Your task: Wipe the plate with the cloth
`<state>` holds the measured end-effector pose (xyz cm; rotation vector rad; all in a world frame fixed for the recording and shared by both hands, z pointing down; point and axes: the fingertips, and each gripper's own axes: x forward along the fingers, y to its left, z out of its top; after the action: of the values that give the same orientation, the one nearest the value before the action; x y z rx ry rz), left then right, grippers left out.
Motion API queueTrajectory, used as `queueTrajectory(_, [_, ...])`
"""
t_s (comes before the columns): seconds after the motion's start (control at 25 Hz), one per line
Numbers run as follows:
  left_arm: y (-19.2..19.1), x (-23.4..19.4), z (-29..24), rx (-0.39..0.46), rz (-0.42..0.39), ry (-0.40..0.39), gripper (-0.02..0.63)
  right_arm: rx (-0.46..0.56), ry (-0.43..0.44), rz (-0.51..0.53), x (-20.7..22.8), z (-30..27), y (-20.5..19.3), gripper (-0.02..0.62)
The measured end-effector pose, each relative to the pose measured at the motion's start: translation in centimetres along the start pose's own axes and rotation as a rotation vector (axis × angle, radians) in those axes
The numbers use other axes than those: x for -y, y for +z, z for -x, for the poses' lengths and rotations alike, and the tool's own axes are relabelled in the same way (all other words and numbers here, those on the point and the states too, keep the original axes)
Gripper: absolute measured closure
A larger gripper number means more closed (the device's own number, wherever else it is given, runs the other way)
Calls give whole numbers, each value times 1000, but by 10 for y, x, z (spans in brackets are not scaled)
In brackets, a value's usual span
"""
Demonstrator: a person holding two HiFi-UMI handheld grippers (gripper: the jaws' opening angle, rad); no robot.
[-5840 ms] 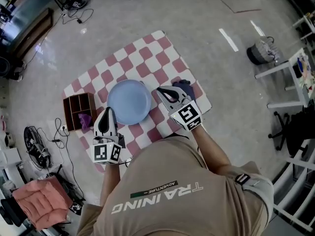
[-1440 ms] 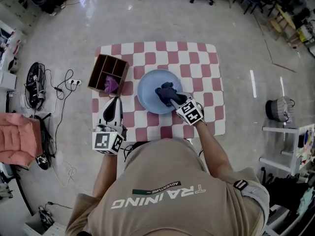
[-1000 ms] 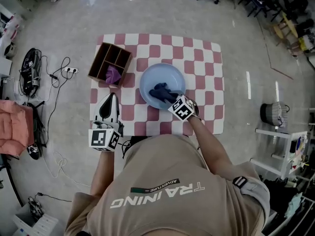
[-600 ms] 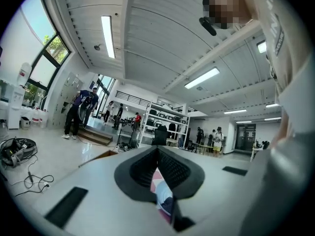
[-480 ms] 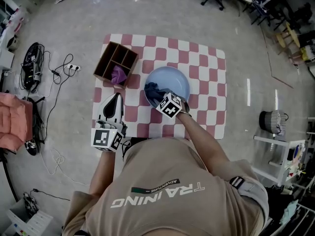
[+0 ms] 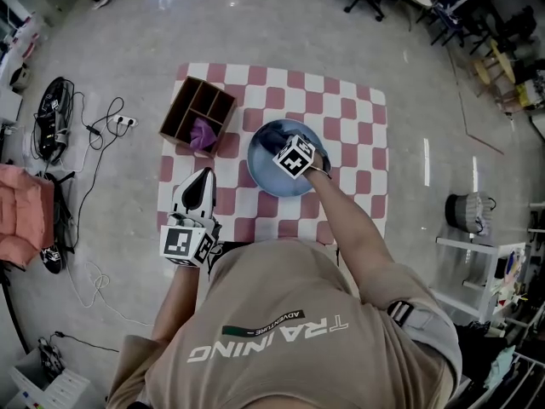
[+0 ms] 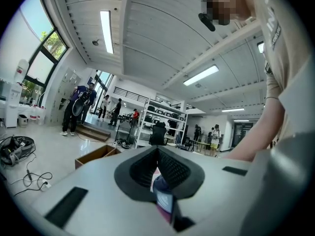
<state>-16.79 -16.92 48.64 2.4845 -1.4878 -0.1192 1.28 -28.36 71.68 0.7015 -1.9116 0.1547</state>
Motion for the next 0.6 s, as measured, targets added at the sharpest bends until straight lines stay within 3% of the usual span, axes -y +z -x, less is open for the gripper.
queueTrajectory(0.32, [6, 15, -12, 2, -34, -65, 594, -117, -106, -55, 36, 18, -55, 480])
queueTrajectory(0.6, [12, 34, -25, 14, -44, -139, 594, -179, 10, -92, -6, 48, -95, 480])
